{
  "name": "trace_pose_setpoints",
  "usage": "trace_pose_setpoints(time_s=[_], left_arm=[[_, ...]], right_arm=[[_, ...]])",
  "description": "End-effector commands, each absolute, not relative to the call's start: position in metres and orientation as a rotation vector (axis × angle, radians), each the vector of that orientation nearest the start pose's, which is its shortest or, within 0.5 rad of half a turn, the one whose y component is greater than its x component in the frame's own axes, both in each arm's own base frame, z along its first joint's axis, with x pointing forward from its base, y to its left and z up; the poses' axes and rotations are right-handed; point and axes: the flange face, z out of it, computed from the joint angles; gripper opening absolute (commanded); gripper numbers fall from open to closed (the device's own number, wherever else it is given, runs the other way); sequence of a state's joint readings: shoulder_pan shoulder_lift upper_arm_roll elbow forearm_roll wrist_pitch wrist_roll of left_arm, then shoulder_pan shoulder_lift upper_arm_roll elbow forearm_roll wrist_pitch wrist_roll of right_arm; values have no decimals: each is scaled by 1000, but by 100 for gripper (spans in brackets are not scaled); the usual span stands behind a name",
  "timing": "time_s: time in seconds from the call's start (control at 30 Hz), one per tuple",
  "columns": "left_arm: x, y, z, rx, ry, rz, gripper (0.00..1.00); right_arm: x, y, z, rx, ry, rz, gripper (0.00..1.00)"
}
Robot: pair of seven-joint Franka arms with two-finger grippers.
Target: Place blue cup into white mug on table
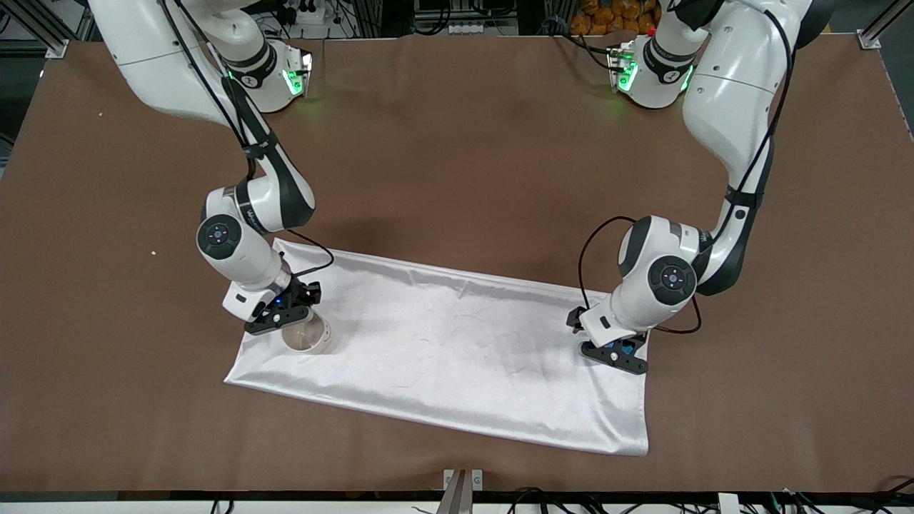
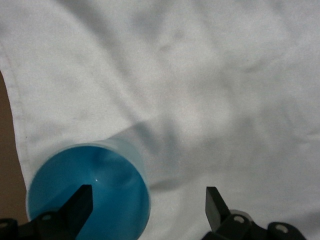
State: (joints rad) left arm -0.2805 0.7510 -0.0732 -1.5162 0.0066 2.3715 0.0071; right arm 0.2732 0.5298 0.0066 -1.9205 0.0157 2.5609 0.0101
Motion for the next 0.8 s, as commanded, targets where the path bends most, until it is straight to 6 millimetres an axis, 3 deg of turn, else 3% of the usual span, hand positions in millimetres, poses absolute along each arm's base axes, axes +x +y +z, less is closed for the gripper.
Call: trace_pose_setpoints(time_s=[0.0,0.13,0.23,0.57,0.77], left_arm=[[688,-241,227,-3134,579,-210,89],[688,-240,225,-3097,629,-211,32],[688,-238,225,-3091,631,-212,0],[689,-238,226,-3089,635,-214,0],[693,-236,239,-3090,615,-248,0]], right_arm=[[603,209,256,-3078,-304,-162,0],[590,239,278,-3070,-248,-136,0],[579,261,290,-3058,-171,-115,0],[530,347,304,-3007,67,-54,0],[496,395,306,-2999,165,-32,0]])
